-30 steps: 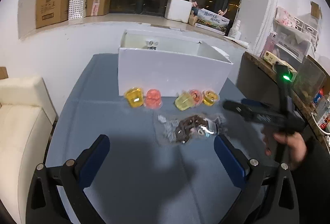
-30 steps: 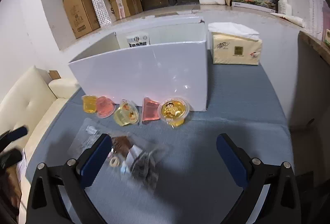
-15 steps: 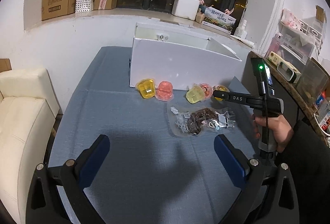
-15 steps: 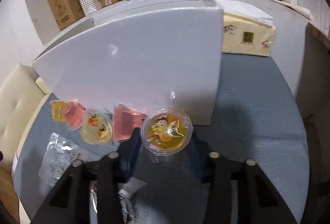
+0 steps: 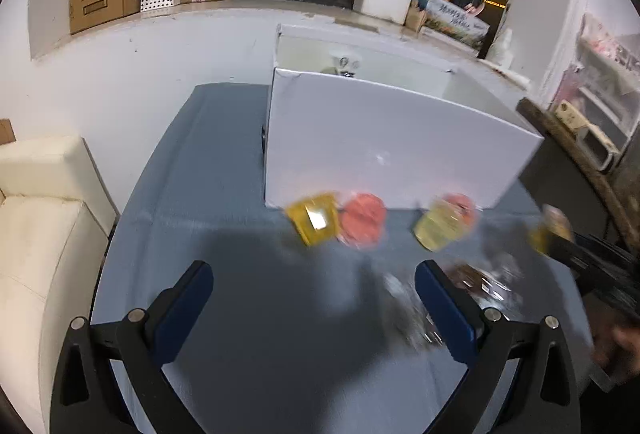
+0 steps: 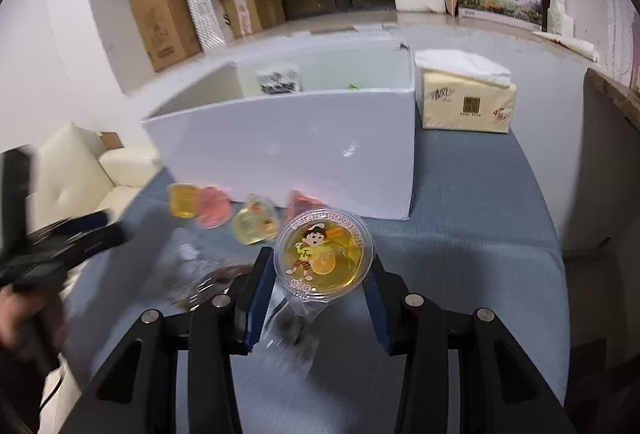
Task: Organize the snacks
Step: 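Grasp a yellow jelly cup with the left tool while the right tool holds its cup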
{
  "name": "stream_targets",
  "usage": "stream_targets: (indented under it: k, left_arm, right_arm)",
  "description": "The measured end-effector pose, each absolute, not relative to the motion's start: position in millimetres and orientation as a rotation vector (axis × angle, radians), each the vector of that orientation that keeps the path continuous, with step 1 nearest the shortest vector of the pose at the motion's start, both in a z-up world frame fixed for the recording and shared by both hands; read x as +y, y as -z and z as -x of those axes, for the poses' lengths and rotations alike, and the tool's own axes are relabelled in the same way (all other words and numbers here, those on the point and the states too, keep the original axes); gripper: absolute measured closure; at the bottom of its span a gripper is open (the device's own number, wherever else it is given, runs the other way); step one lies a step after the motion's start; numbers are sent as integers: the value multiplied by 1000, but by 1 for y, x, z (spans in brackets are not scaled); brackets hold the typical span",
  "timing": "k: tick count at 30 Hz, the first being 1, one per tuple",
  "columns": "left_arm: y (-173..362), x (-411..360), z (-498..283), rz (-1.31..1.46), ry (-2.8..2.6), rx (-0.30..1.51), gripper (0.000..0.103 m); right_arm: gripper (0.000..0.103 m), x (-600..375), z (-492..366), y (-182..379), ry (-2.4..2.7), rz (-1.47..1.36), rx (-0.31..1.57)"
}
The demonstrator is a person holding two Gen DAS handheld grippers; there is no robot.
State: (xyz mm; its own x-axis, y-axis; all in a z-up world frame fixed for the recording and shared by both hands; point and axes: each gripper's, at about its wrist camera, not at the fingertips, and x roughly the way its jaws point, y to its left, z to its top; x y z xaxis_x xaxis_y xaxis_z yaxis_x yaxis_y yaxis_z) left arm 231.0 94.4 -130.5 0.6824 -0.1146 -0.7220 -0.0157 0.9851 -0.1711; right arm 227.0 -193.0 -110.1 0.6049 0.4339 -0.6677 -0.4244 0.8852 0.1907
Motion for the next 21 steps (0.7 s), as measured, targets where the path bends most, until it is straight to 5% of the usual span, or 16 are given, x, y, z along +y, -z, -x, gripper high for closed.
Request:
stream_targets:
  k: [13, 15, 21]
  left_arm:
    - [159, 95, -294, 168, -22, 885, 3]
    - [164, 95, -299, 170, -5, 909, 50]
    - [167, 92, -301, 141, 19, 924, 65]
  right_arm:
    - [56, -211, -182, 87, -520, -78, 725]
    - [56, -213, -181, 87, -524, -87, 724]
    - [56, -213, -178, 88, -528, -84, 722]
